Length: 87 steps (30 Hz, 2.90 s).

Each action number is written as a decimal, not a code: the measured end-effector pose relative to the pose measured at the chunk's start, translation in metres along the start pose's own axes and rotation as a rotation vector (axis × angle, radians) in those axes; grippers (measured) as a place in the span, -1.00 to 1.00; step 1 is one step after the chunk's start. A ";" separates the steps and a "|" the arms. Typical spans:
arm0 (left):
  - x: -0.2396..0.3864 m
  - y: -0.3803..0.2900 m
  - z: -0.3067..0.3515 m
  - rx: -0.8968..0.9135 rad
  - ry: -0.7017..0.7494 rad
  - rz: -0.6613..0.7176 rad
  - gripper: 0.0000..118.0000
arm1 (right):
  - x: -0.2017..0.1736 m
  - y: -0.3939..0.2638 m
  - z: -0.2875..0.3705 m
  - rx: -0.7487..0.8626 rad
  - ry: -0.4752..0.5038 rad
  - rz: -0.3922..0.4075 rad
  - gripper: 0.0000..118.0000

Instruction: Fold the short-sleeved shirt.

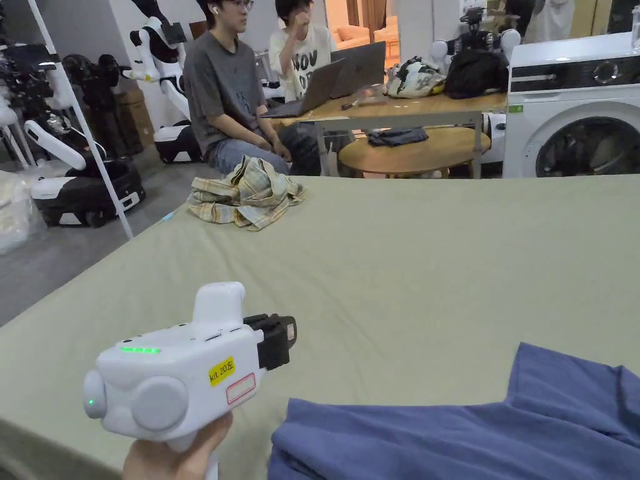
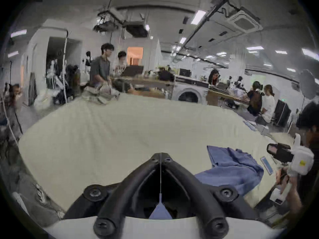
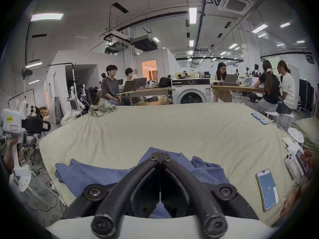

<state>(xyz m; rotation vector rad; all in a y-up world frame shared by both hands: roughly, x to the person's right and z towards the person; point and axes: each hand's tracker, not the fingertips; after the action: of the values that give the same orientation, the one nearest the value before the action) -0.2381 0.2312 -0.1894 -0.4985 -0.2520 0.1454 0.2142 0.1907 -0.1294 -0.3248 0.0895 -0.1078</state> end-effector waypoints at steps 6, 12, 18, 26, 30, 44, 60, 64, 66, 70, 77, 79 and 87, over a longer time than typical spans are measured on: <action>-0.031 -0.013 -0.082 -0.370 -0.004 0.074 -0.05 | 0.016 -0.004 0.003 -0.021 -0.019 -0.037 -1.00; -0.052 -0.040 -0.137 -0.602 0.022 0.168 -0.12 | 0.035 -0.011 0.010 -0.041 -0.056 -0.056 -1.00; -0.053 -0.046 -0.147 -0.596 0.086 0.119 -0.57 | 0.045 -0.012 0.017 -0.052 -0.093 -0.073 -1.00; -0.043 -0.049 -0.155 -0.623 0.099 0.045 -1.00 | 0.074 -0.027 0.042 -0.161 -0.179 -0.103 -0.69; -0.045 -0.053 -0.152 -0.610 0.088 0.044 -1.00 | 0.102 -0.052 0.046 -0.229 -0.225 -0.269 -0.01; -0.040 -0.056 -0.128 -0.494 0.074 0.052 -1.00 | 0.129 -0.092 -0.004 -0.374 -0.152 -0.516 -0.94; 0.008 0.167 0.023 0.329 -0.032 -0.001 -1.00 | 0.100 0.169 -0.001 0.054 -0.049 -0.187 -0.95; 0.020 0.214 0.013 0.381 -0.013 -0.023 -1.00 | 0.092 0.234 -0.019 0.111 -0.079 -0.104 -0.95; 0.024 0.238 0.002 0.390 0.012 -0.028 -1.00 | 0.087 0.264 -0.033 0.120 -0.098 -0.081 -0.95; 0.026 0.276 -0.029 0.395 0.042 0.004 -1.00 | 0.082 0.309 -0.069 0.136 -0.137 -0.038 -0.95; 0.032 0.312 -0.088 0.353 0.109 -0.056 -1.00 | 0.091 0.352 -0.135 0.134 -0.180 -0.032 -0.95; 0.032 0.318 -0.102 0.323 0.132 -0.076 -1.00 | 0.096 0.353 -0.148 0.110 -0.183 -0.054 -0.95; 0.029 0.240 -0.160 0.168 0.101 -0.102 -1.00 | 0.115 0.264 -0.197 -0.047 -0.209 -0.076 -0.95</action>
<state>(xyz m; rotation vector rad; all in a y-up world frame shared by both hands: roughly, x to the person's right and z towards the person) -0.1845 0.3731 -0.4370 -0.3246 -0.1646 0.0412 0.3312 0.3640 -0.4086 -0.3845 -0.1271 -0.1465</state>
